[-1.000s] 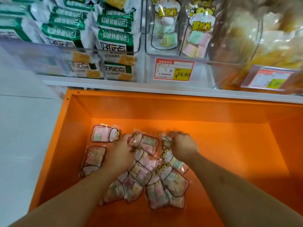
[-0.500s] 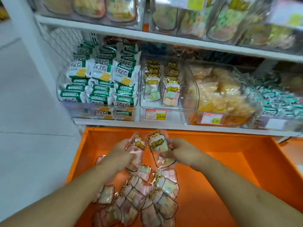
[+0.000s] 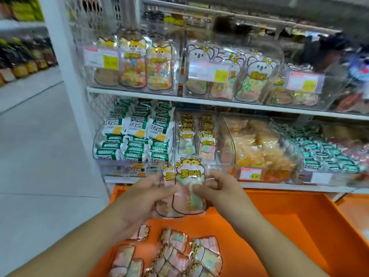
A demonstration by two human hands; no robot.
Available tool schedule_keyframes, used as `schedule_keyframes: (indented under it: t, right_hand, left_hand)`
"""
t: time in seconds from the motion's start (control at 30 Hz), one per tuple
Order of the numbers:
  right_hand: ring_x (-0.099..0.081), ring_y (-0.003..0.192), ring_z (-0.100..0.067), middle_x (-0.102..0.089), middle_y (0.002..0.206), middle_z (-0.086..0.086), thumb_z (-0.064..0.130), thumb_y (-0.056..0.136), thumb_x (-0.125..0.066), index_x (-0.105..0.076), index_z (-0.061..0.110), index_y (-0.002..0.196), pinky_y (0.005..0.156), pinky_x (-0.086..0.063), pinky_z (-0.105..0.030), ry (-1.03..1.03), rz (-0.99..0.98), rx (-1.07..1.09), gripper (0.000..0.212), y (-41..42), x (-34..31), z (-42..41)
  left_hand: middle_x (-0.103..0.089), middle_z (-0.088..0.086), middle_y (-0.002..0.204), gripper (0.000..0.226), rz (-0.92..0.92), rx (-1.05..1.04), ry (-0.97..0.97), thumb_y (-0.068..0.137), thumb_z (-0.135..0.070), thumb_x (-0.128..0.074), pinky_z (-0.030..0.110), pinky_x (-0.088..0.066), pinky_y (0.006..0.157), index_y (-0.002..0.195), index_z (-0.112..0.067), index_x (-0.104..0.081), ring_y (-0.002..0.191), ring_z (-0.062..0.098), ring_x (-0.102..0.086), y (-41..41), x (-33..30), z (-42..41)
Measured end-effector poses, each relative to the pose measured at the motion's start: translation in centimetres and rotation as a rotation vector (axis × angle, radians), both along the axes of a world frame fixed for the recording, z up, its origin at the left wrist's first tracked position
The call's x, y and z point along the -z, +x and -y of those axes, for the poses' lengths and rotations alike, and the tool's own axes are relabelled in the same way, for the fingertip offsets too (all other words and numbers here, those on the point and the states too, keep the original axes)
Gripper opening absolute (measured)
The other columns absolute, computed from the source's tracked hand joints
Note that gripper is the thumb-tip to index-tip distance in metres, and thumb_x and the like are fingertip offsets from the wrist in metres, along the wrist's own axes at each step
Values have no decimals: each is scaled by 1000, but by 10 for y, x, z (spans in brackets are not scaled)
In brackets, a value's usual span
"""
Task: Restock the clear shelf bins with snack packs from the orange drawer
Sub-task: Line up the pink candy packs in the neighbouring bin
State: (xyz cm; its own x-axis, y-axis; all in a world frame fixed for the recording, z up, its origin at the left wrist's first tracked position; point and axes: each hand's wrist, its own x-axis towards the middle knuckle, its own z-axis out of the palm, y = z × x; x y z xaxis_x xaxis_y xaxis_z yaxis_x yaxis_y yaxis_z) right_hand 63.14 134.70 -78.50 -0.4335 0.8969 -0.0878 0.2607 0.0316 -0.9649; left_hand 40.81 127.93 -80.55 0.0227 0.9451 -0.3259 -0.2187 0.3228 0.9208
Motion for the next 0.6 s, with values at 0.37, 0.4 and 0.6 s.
schedule_keyframes:
  t: [0.37,0.4,0.6]
  right_hand:
    - [-39,51,-8,-45,58,5,53,87,-79,-45,21,65,50,-34,-25,305,371,55,51,-30,3,-18]
    - [-39,51,-8,-46,57,5,54,87,-79,-45,21,64,50,-35,-27,294,386,49,52,-31,3,-20]
    - [-58,70,-11,-61,82,9,71,80,-75,-56,27,93,58,-41,-26,252,458,55,50,-23,-4,-30]
  left_hand:
    - [-79,-9,93,60,-336,-4,133,72,-23,-96,37,-63,89,114,-42,-57,92,7,-75,10,-2,-26]
    - [-78,2,100,61,-373,0,124,67,-28,-97,53,-59,95,115,-36,-60,97,19,-75,9,-3,-28]
    - [-69,-36,82,57,-461,-17,164,80,-24,-90,10,-48,80,117,-45,-53,84,-21,-64,6,-3,-35]
